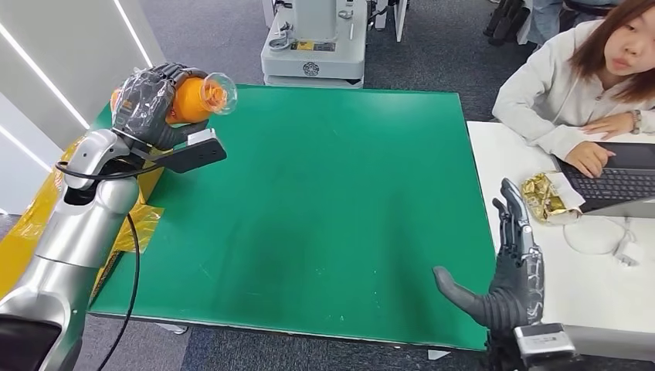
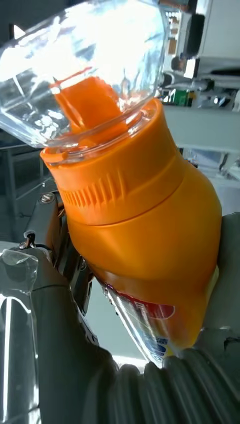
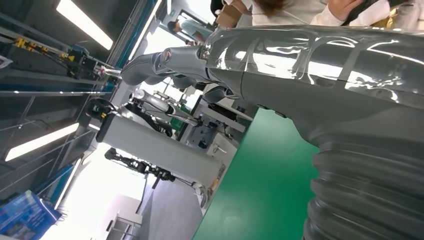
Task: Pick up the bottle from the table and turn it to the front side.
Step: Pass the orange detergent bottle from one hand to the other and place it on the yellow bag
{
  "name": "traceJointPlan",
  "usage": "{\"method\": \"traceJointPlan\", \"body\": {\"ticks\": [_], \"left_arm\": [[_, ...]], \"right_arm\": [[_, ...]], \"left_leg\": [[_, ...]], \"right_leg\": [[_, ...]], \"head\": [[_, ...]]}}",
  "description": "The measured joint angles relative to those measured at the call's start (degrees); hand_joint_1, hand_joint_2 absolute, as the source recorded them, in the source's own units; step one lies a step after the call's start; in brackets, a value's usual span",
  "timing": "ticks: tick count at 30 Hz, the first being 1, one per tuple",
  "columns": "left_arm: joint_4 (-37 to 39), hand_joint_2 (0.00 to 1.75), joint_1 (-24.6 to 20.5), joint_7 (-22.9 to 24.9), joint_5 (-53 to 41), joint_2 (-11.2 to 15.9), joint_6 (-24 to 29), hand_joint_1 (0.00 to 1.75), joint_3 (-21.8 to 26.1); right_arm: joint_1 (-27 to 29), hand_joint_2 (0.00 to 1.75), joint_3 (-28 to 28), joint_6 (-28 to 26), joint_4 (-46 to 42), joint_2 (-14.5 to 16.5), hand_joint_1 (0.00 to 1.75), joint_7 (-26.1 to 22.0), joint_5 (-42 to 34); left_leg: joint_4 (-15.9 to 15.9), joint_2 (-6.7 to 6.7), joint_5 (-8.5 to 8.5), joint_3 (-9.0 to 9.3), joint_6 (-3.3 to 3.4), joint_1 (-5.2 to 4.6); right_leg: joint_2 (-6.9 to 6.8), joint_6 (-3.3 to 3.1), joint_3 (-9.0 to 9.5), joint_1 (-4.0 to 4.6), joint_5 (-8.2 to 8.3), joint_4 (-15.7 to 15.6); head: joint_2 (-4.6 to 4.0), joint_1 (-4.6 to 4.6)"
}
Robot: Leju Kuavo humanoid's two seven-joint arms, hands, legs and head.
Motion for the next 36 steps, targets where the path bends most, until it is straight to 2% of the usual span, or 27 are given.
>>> {"method": "traceJointPlan", "body": {"ticks": [7,18,25,36], "left_arm": [[-0.68,1.75,0.03,0.43,-6.42,1.79,1.65,1.75,-1.08],[0.13,1.75,0.43,3.72,-20.05,3.28,10.41,1.75,-5.43],[1.12,1.75,1.3,5.98,-25.59,3.68,11.13,1.75,-6.48],[1.36,1.75,4.28,8.26,-29.16,4.24,11.43,1.75,-6.36]], "right_arm": [[2.9,1.75,-1.44,-0.37,-2.59,-0.29,0.0,-0.22,0.34],[5.37,1.75,-3.44,-1.82,-3.42,-0.57,0.0,-1.15,0.73],[5.86,1.75,-4.73,-1.63,-3.55,-0.54,0.0,0.03,1.4],[6.44,1.75,-6.57,-0.12,-3.62,0.57,0.0,0.74,2.64]], "left_leg": [[0.01,-0.01,0.0,0.0,0.0,-0.01],[0.0,0.02,-0.01,0.0,0.0,0.0],[0.0,0.02,-0.01,0.0,0.0,0.0],[-0.01,0.02,-0.01,0.0,-0.01,0.0]], "right_leg": [[-0.01,0.0,0.0,-0.01,0.0,-0.02],[0.02,0.0,-0.01,0.0,0.0,-0.02],[0.02,0.0,0.0,-0.01,0.0,-0.02],[0.02,0.0,0.0,0.0,0.0,-0.02]], "head": [[0.0,0.0],[0.0,0.0],[0.0,0.01],[0.0,0.01]]}}
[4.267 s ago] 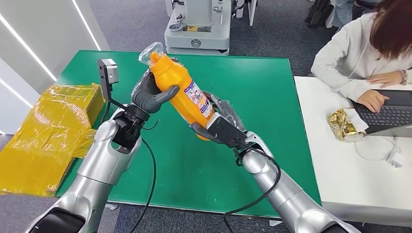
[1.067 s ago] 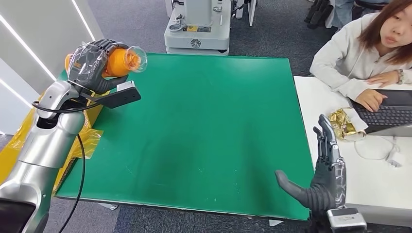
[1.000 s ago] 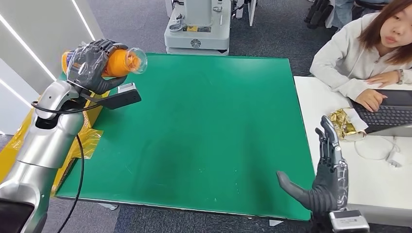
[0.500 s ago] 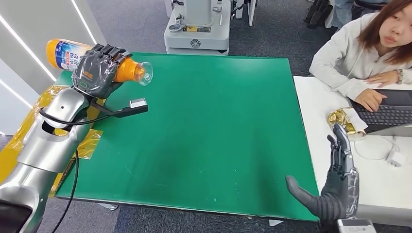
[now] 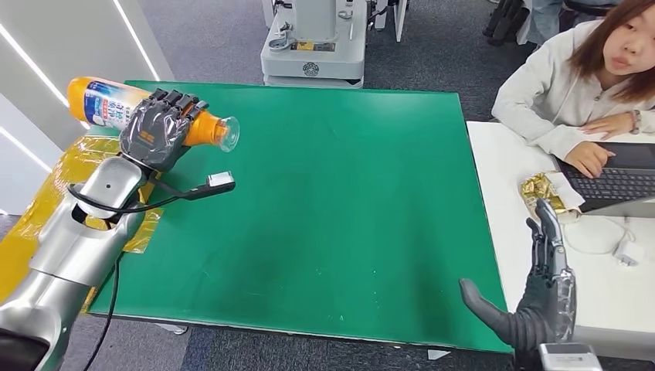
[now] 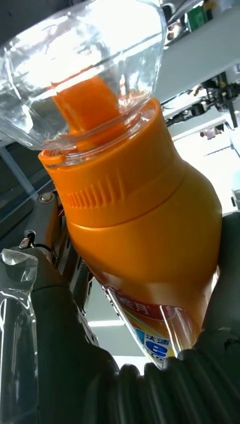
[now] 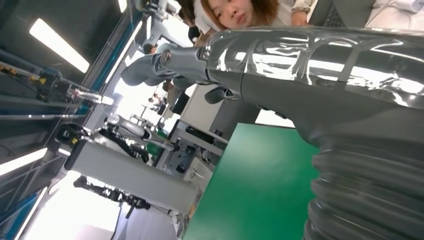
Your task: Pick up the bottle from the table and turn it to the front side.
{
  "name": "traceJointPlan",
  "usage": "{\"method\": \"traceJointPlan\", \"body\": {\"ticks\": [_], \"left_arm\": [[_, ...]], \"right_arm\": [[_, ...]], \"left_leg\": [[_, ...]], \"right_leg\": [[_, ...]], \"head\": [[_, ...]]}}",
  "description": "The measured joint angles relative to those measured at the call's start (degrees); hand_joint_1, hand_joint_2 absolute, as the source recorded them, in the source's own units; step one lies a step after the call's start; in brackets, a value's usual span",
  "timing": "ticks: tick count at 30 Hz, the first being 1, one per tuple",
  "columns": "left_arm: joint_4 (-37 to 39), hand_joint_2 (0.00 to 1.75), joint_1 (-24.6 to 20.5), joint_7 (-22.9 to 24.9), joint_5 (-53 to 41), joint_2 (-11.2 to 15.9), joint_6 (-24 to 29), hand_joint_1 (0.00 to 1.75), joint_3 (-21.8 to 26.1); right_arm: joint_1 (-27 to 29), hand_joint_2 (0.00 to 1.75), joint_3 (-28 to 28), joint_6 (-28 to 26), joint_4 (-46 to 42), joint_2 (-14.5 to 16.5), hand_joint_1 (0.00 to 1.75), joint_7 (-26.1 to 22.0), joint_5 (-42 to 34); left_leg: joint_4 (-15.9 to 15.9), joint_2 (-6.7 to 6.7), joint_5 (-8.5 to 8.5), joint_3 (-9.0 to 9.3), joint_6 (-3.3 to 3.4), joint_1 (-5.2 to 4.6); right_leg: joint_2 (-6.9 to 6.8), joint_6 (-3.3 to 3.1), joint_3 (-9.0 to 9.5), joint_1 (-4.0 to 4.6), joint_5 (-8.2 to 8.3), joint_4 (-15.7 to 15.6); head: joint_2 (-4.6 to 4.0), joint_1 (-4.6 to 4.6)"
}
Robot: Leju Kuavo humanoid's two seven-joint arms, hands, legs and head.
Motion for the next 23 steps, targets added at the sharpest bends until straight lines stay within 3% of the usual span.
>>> {"method": "traceJointPlan", "body": {"ticks": [16,23], "left_arm": [[-3.89,1.75,11.99,1.6,-0.98,2.58,0.17,1.75,6.5],[-4.77,1.75,14.18,1.6,-0.93,2.99,0.18,1.75,7.7]], "right_arm": [[-0.39,1.75,-2.35,1.49,2.04,1.35,0.0,-0.6,0.17],[-0.66,1.75,-2.39,1.66,2.65,1.52,0.0,-0.59,0.2]], "left_leg": [[-0.04,0.01,-0.04,0.0,-0.05,0.01],[-0.04,-0.02,-0.04,-0.01,-0.05,0.01]], "right_leg": [[0.01,-0.04,-0.01,0.01,-0.05,0.0],[-0.02,-0.04,0.01,0.01,-0.05,0.0]], "head": [[0.0,0.0],[0.0,-0.01]]}}
